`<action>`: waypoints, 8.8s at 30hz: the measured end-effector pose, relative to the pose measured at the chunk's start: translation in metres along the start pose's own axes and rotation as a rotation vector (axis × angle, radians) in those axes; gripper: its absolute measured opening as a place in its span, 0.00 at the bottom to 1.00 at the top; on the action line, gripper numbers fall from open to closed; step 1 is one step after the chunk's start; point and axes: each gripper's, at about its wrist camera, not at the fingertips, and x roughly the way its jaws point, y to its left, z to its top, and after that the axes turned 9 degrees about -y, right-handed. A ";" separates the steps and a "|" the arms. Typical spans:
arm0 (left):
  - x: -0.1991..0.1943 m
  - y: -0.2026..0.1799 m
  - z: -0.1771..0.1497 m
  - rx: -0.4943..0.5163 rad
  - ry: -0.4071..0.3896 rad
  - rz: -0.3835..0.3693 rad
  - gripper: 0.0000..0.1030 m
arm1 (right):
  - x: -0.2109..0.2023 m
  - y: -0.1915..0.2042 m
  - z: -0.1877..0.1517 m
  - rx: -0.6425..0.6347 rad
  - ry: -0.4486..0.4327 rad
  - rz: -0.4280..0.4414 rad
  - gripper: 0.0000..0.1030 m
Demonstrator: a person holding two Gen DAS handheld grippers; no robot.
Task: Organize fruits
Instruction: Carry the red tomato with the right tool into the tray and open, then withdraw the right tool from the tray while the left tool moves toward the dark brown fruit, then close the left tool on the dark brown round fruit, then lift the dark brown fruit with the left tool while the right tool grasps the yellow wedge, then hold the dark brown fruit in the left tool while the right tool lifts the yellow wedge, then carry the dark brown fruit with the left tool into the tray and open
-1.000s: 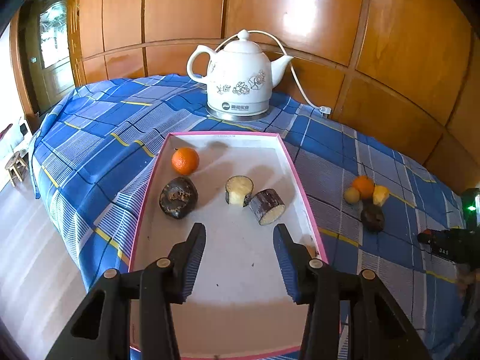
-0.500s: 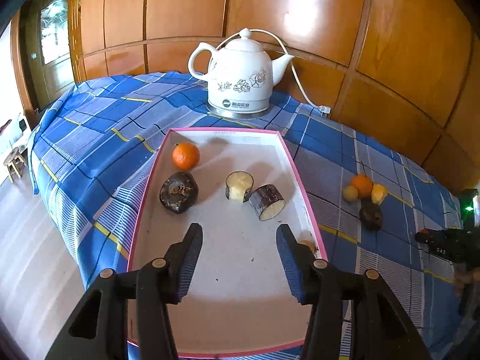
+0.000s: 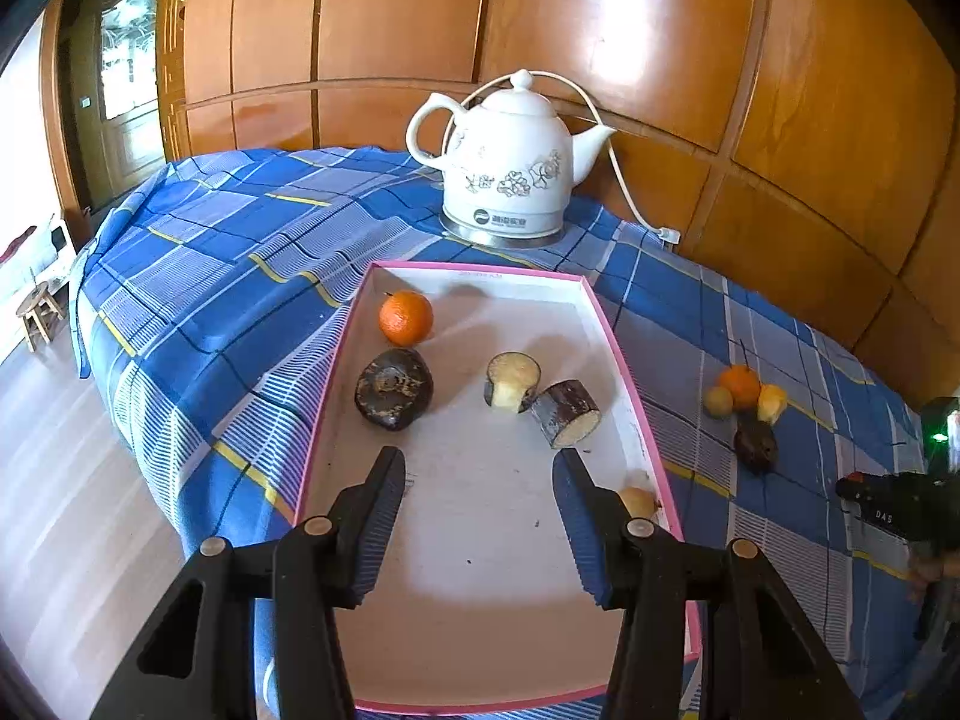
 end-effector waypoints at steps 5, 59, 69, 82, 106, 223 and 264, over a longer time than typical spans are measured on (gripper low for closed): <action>-0.006 0.006 0.002 -0.003 -0.019 0.004 0.50 | -0.002 0.004 0.006 0.012 0.032 -0.016 0.24; -0.020 0.015 -0.007 0.015 -0.044 -0.002 0.51 | -0.074 0.185 0.059 -0.126 -0.168 0.443 0.34; -0.025 -0.003 -0.009 0.071 -0.051 -0.020 0.51 | -0.077 0.130 0.048 -0.068 -0.172 0.365 0.34; -0.024 -0.028 -0.010 0.139 -0.040 -0.041 0.51 | -0.073 0.051 0.037 0.011 -0.164 0.233 0.34; -0.004 -0.081 -0.018 0.259 0.021 -0.105 0.50 | -0.022 -0.037 0.012 0.271 -0.011 0.083 0.34; 0.010 -0.153 -0.032 0.315 0.038 -0.325 0.45 | -0.001 0.036 0.008 0.032 0.031 0.223 0.48; 0.000 -0.099 -0.014 0.200 0.032 -0.248 0.46 | -0.002 0.045 0.008 -0.039 0.022 0.178 0.48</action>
